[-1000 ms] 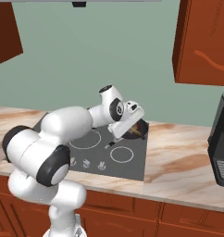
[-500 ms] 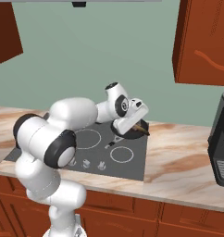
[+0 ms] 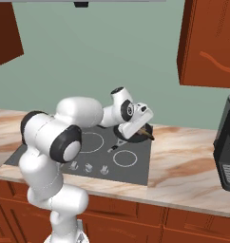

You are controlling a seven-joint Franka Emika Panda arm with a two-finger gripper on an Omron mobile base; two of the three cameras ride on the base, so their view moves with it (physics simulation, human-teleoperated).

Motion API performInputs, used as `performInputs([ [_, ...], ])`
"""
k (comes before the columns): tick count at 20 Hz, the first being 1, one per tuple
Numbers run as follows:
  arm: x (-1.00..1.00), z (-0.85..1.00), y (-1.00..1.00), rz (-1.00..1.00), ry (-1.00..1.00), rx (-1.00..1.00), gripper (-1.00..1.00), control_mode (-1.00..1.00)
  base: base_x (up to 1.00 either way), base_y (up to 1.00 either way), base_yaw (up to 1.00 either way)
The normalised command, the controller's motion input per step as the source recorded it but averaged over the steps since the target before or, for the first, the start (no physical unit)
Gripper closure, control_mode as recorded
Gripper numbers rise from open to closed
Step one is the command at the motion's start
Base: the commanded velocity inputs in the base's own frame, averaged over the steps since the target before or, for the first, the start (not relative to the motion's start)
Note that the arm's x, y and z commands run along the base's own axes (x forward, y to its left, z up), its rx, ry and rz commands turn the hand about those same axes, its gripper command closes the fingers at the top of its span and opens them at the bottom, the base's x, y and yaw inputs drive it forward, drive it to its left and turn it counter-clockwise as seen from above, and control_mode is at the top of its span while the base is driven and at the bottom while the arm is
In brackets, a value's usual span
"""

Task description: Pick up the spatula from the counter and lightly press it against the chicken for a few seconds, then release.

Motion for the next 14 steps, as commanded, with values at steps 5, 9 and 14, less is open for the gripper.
performInputs([
  [5,0.3,-0.06,-0.01,0.0,0.02,0.0,1.0,-1.0,0.0,0.0,0.0],
  [9,0.33,0.0,-0.12,0.0,0.08,0.0,1.0,-1.0,0.0,0.0,0.0],
  [14,0.3,-0.08,-0.14,0.0,0.1,0.0,1.0,-1.0,0.0,0.0,0.0],
])
